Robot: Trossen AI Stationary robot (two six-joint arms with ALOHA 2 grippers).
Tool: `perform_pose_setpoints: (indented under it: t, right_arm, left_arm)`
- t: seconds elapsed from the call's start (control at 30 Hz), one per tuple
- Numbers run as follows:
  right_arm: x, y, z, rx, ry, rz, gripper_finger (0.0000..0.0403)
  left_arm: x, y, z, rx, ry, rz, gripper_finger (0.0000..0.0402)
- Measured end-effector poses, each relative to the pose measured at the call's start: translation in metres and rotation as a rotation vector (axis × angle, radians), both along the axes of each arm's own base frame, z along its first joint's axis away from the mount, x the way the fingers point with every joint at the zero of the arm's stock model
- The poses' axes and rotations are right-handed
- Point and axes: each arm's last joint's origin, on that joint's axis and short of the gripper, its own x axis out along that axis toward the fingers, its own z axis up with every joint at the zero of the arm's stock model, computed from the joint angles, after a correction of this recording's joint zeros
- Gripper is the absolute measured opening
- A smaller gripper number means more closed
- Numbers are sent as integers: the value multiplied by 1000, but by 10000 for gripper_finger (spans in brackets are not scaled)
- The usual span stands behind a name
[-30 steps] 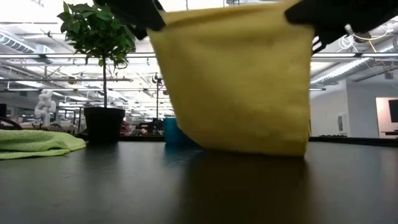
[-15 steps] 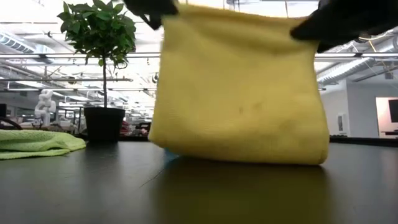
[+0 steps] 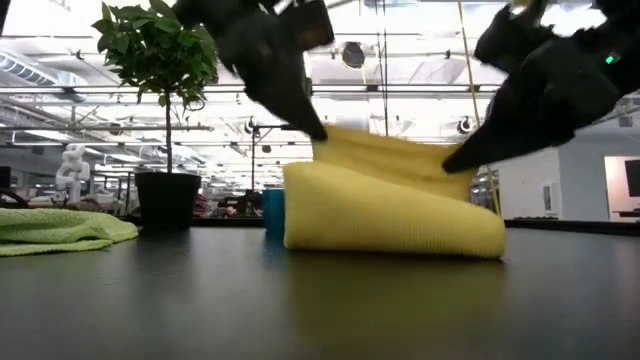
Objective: Fold microfiber towels
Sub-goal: Fold the yellow microfiber towel
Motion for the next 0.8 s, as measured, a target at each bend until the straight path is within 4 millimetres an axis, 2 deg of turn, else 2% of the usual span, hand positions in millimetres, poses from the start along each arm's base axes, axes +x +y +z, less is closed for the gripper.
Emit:
perform_pose_setpoints:
  t: [0.23, 0.33, 0.5, 0.63, 0.8]
  right_arm:
    - [-5, -13, -12, 33, 27, -17, 0]
    - [-5, -20, -16, 46, 44, -37, 0]
    - [-8, -32, -23, 51, 55, -75, 0]
    - [-8, -38, -27, 93, 42, -63, 4]
    - [-9, -43, -29, 111, 14, -57, 30]
  left_arm:
    - [15, 16, -36, 15, 57, -11, 13]
    - [19, 22, -44, 15, 63, 4, 11]
    - [22, 31, -46, 14, 46, 31, 7]
    - [21, 36, -46, 17, 50, 50, 32]
    - [20, 36, -47, 17, 63, 53, 62]
